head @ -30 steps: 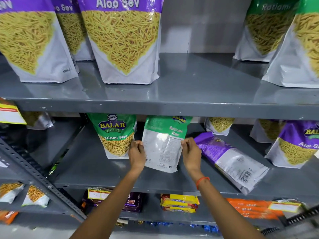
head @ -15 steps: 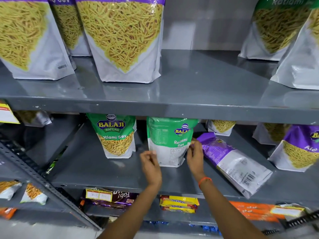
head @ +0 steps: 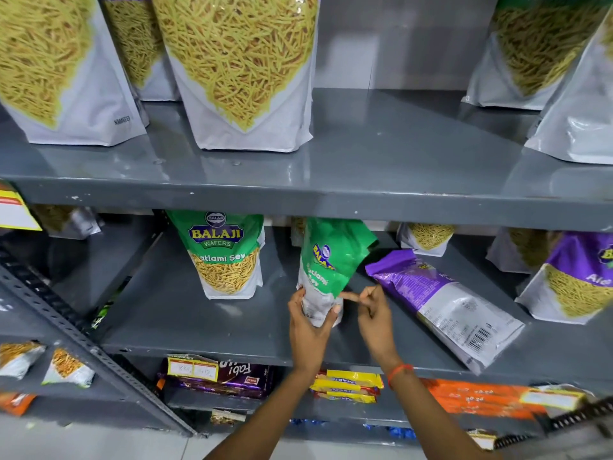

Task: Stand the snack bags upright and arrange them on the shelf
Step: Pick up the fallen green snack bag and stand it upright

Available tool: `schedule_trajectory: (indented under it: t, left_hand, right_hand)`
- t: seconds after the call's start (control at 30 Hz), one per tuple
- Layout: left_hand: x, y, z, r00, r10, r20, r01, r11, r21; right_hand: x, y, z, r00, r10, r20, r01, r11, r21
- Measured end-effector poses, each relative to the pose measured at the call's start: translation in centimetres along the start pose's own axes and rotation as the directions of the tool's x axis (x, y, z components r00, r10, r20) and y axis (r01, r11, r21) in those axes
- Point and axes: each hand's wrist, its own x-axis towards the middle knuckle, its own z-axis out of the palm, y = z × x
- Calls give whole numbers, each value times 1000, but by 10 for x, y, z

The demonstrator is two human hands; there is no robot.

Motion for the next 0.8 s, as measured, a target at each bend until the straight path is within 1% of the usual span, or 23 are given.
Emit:
schedule_trajectory:
  t: [0.07,0.17,0.27,0.33,0.43,0.5,0.57,0.63,0.73,0.77,0.8]
  left_hand:
    - [5,-1,-1,1000,18,-11,-17,999,39]
    - [12,-2,-4,995,67,-78,-55,988,146]
    - [14,-2,-6,994,45,-97,-35,994,101]
    - [15,-3,-10,996,47,-78,-43,998,49]
    - [19,-3,-20,999,-3,-46,2,999,-35]
    - [25,-4,-25,1000,-22,-21,21,999,-45]
    - [36,-8,-29,998,-66,-10,66,998,-18]
    - [49,-13,-29,994,-101,-42,103,994,28]
    - [66,-7,-26,986,-149,-75,151,988,31]
    - [68,0,-25,981,-172,-89,172,985,0]
    - [69,4,-24,976,-192,-104,190,981,-32]
  right_hand:
    - [-7,-3,3,1000,-8,13,8,1000,-12]
    - [-2,-11,-1,999,-8,-53,10,999,39]
    - [23,-23,-3,994,5,-107,2,998,68]
    - [48,-36,-1,999,-4,-31,5,1000,21]
    - [83,-48,9,980,-15,196,33,995,-89]
    - [94,-56,13,956,38,292,2,991,-135]
    - [93,-60,14,937,97,335,-53,989,-139]
    - [86,-54,15,955,87,284,-44,987,-155]
    - [64,-42,13,989,78,127,-48,972,-228]
    - [55,-43,13,990,92,104,-68,974,-217]
    - [44,-44,14,989,101,108,-83,984,-156]
